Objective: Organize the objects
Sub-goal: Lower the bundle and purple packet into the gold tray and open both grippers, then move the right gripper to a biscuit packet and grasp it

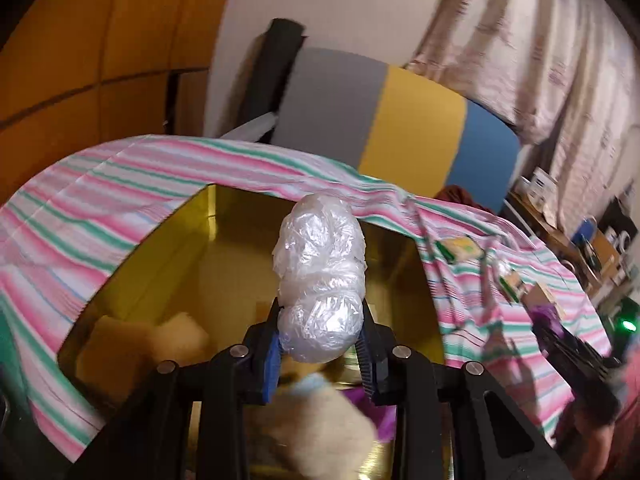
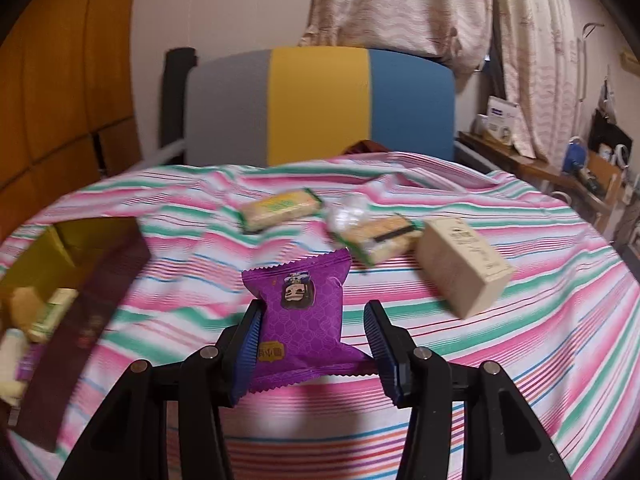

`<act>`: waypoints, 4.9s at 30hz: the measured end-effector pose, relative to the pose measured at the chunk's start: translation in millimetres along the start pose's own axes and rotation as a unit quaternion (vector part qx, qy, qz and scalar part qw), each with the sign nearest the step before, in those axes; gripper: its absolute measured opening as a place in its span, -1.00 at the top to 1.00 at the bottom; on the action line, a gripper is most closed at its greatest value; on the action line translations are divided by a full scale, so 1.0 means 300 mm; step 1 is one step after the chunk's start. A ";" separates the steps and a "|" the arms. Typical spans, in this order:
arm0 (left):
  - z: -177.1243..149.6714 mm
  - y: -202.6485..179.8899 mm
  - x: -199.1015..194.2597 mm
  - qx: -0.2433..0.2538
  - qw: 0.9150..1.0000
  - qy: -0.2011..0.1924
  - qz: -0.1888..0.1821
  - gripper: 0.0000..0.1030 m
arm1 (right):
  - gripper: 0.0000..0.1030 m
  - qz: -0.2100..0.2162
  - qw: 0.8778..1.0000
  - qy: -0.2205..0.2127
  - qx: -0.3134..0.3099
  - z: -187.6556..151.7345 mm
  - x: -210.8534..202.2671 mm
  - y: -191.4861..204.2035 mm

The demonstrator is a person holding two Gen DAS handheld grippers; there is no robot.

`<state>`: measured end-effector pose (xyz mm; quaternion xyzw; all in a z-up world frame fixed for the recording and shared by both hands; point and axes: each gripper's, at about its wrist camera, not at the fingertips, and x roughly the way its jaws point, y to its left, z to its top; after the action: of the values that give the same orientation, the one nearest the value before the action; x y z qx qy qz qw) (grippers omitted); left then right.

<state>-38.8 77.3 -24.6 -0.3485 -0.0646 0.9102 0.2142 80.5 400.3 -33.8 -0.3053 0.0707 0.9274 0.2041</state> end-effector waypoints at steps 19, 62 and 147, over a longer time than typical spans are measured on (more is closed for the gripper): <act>0.020 0.204 0.070 -0.059 0.996 0.036 0.051 -0.26 | 0.01 0.148 0.989 -0.003 0.001 0.022 -0.153 0.316; -0.039 0.439 -0.226 -0.198 0.970 -0.026 0.139 -0.99 | 0.00 0.315 0.927 0.127 -0.161 -0.084 -0.108 0.938; -0.157 -0.402 -0.051 0.122 0.984 0.123 -0.041 -1.00 | -0.13 -0.091 0.949 0.157 0.260 0.265 0.575 -0.378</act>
<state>44.3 177.7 -18.4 -0.4258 0.0592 0.8522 0.2984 -40.4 581.2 -73.3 -0.3887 0.3121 0.7948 0.3460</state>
